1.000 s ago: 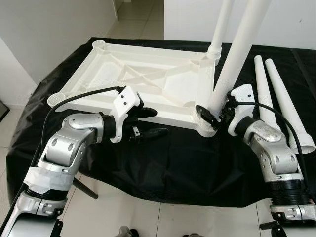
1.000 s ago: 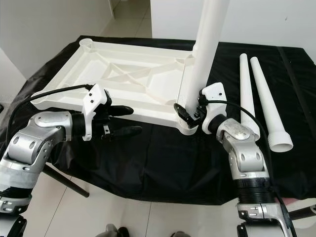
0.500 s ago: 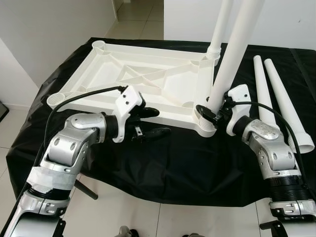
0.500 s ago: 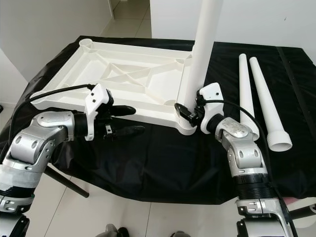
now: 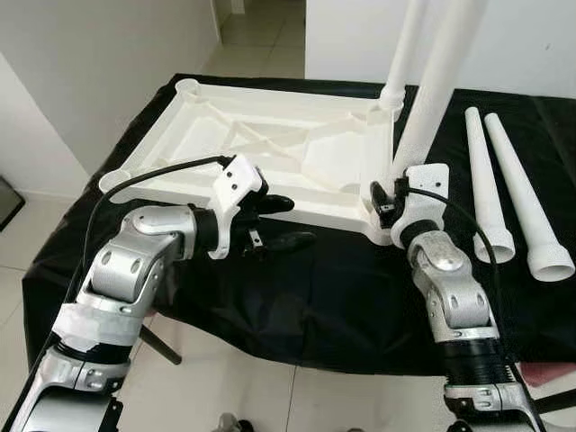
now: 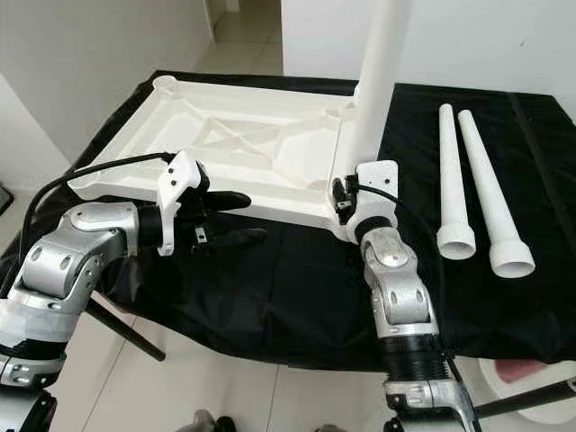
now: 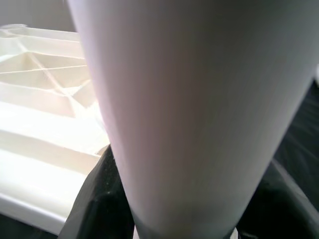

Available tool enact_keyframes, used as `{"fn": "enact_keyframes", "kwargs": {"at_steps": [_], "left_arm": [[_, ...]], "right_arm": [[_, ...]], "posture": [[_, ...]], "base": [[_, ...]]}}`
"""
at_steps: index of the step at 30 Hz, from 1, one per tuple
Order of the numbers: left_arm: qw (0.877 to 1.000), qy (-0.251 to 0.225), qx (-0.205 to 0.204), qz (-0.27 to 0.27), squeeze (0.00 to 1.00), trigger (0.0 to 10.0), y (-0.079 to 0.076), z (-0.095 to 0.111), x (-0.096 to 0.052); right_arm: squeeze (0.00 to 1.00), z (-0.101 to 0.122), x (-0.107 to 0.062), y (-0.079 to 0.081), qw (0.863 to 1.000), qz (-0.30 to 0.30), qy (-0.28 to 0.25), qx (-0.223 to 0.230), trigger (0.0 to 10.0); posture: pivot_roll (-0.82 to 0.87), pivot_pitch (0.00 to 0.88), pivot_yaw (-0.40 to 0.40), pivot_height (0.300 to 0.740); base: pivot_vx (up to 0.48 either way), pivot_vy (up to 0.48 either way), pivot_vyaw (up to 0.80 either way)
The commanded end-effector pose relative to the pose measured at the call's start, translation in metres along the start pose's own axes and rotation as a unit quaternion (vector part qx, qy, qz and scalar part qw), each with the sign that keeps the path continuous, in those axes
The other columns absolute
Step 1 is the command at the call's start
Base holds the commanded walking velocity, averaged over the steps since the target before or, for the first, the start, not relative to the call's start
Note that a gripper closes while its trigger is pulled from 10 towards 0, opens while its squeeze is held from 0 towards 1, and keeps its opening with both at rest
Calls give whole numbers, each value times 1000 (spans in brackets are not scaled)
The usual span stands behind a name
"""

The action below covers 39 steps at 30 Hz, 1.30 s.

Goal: Building children table

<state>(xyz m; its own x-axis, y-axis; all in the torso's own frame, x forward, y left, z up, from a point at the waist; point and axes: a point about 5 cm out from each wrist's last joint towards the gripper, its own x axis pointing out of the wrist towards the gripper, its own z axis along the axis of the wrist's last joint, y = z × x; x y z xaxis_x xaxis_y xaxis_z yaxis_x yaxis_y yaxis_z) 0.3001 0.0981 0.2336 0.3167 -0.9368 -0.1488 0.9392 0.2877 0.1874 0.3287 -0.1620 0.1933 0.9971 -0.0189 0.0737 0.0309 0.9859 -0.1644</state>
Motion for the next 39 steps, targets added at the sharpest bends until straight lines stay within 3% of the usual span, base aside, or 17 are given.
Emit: {"fn": "enact_keyframes", "kwargs": {"at_steps": [1,12,21,25,30,36,37,38,39], "left_arm": [[999,-1,4,36,0,10000,4,3,-2],[999,2,4,36,0,10000,4,2,-3],[999,3,3,35,0,10000,4,1,-3],[999,3,2,35,0,10000,4,1,-3],[999,4,1,37,0,10000,4,1,-4],[999,4,2,37,0,10000,5,1,-4],[999,4,2,37,0,10000,5,1,-4],[999,5,2,37,0,10000,5,1,-4],[999,5,2,37,0,10000,5,1,-4]], "right_arm": [[0,-50,-14,-7,990,-64,122,-12,0],[0,-61,-31,4,968,-189,157,46,0],[0,-58,-30,1,958,-219,167,77,0],[0,-56,-32,3,958,-225,163,70,0],[0,-60,-41,6,947,-266,168,60,0],[0,-61,-42,10,948,-262,170,62,0],[518,-60,-41,10,950,-258,165,58,10000],[1000,-58,-39,11,954,-246,160,62,10000],[1000,-55,-36,14,960,-225,148,73,10000]], "posture": [[-101,136,94,740],[-98,135,94,740],[-100,142,98,740],[-100,142,98,740],[-97,147,98,740],[-96,149,100,740],[-96,149,100,740],[-96,149,100,740],[-97,148,102,740]], "base": [[0,0,0],[0,0,0],[0,0,0],[0,0,0],[0,0,0],[0,0,0],[0,0,0],[0,0,0],[0,0,0]]}}
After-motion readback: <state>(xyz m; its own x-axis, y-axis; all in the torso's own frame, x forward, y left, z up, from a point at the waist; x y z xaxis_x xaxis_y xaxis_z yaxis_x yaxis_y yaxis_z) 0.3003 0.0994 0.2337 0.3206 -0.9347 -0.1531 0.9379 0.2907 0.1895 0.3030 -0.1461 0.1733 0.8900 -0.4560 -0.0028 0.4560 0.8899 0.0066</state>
